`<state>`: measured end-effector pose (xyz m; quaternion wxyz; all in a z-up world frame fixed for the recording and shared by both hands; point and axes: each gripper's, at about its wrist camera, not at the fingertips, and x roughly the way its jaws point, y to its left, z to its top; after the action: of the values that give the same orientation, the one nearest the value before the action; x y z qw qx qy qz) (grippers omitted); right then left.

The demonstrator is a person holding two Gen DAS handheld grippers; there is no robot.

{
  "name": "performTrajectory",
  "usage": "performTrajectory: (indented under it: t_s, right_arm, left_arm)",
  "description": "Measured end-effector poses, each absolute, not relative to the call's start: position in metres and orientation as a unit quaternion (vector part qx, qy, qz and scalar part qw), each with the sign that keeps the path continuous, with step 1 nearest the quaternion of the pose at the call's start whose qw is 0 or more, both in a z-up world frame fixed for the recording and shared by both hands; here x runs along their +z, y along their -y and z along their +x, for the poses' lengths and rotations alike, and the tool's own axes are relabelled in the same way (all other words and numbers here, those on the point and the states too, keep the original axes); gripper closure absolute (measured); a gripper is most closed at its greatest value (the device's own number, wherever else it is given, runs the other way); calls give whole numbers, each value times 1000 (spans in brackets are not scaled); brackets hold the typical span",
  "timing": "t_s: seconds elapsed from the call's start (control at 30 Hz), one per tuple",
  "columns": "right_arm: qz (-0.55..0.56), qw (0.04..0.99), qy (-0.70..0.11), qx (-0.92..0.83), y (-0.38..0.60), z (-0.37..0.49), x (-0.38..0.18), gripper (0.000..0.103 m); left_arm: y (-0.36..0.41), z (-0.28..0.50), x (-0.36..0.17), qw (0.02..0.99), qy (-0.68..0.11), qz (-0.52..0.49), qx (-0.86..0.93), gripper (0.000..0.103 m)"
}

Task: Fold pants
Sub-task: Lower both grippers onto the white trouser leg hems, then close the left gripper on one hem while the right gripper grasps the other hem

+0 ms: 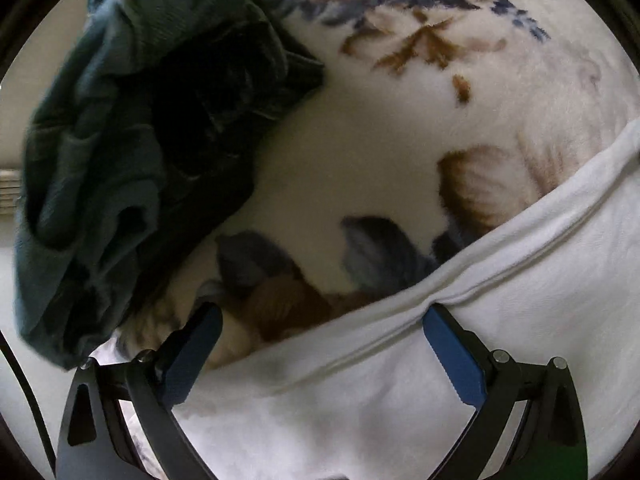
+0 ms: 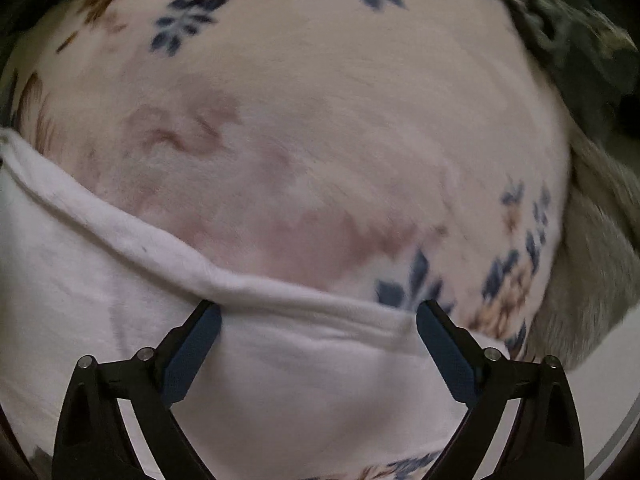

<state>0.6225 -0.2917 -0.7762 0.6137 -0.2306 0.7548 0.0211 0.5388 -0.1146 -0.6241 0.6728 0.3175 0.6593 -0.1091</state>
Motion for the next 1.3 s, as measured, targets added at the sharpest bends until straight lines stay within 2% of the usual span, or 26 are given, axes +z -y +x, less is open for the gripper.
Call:
performTrajectory:
  t_s: [0.03,0.07,0.1,0.13,0.17,0.2,0.27,0.37,0.63,0.93,1.1,1.3]
  right_arm:
    - [-236,611,-755,34,290,625,-779,8]
    - [-239,609,-755,46,288,627,-782,15]
    - [-235,607,-756,62,285,625,-783,20]
    - [-222,603,-762,78,284,627,-784,33]
    - [-212,603,-765,84,285,629,-784,45]
    - [-196,602,-768,90,286,630,-783,52]
    - [-157,608,-772,100,290,629,-776,83]
    - [-129,624,-766,80,301,626,-763,92]
    - [-69,668,-740,42,314,592,-709,95]
    - [-26,702,-712,15,307,489,-632,96]
    - [-19,694,-720,20,283,410,-627,98]
    - [-15,661,-749,27,277,322,-663,98]
  left_arm:
    - [111,544,-623,669,-667,302,-127,9]
    - [108,547,-622,666,-675,282,-146,27]
    - [104,551,-619,662,-683,259,-167,34]
    - [103,552,-617,661,-685,247,-182,47]
    - [103,553,-613,657,-687,236,-202,65]
    - [103,553,-608,657,-687,227,-212,73]
    - [103,553,-601,659,-686,217,-218,86]
    - [98,552,-590,674,-678,198,-217,94]
    - [70,526,-517,730,-634,142,-209,98]
    - [64,382,-471,763,-620,51,-178,98]
    - [62,290,-473,757,-641,-11,-128,99]
    - [61,202,-527,713,-694,-60,-73,99]
